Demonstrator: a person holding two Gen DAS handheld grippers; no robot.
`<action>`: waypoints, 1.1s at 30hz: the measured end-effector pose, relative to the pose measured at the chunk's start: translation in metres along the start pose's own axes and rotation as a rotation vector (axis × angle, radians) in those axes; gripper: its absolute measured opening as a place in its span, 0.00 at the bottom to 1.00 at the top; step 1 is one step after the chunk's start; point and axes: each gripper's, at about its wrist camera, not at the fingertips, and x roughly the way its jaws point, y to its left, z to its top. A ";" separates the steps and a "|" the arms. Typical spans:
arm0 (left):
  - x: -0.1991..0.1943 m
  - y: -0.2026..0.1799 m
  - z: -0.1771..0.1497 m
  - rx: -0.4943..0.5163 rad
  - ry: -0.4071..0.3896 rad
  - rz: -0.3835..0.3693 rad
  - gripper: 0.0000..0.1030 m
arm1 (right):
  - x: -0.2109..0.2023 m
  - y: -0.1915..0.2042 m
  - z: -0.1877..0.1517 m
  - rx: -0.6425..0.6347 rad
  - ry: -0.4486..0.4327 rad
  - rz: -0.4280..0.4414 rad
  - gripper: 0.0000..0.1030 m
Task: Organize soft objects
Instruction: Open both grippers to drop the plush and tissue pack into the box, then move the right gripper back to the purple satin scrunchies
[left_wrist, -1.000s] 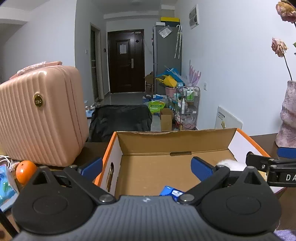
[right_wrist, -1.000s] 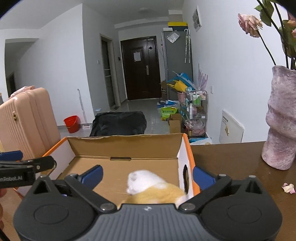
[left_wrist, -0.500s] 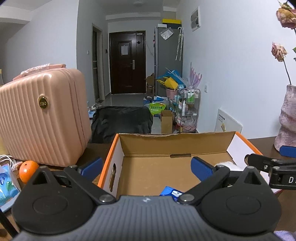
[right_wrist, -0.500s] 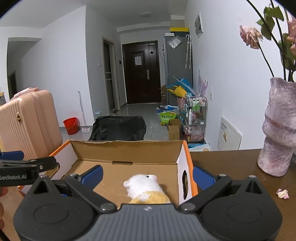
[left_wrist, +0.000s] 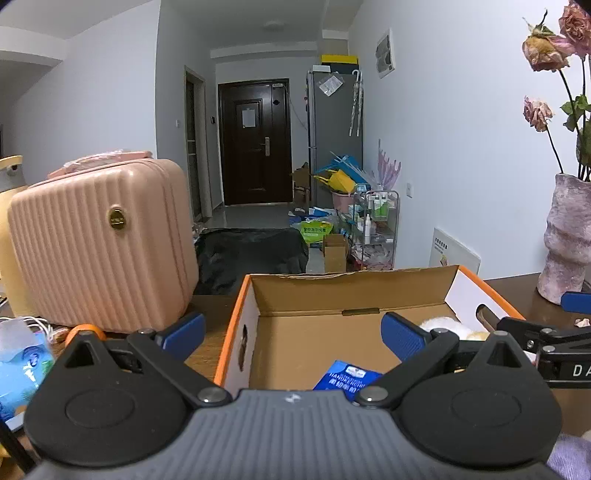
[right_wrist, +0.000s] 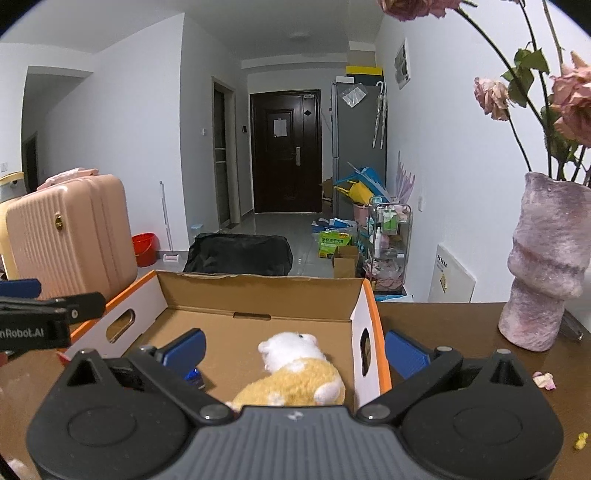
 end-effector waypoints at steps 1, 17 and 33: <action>-0.004 0.001 -0.002 -0.002 -0.001 -0.001 1.00 | -0.003 0.000 0.000 -0.002 -0.001 -0.002 1.00; -0.063 0.017 -0.019 -0.020 -0.022 0.014 1.00 | -0.066 0.010 -0.025 0.003 -0.027 -0.002 1.00; -0.119 0.029 -0.039 -0.024 -0.028 0.015 1.00 | -0.120 0.025 -0.048 0.006 -0.032 -0.006 1.00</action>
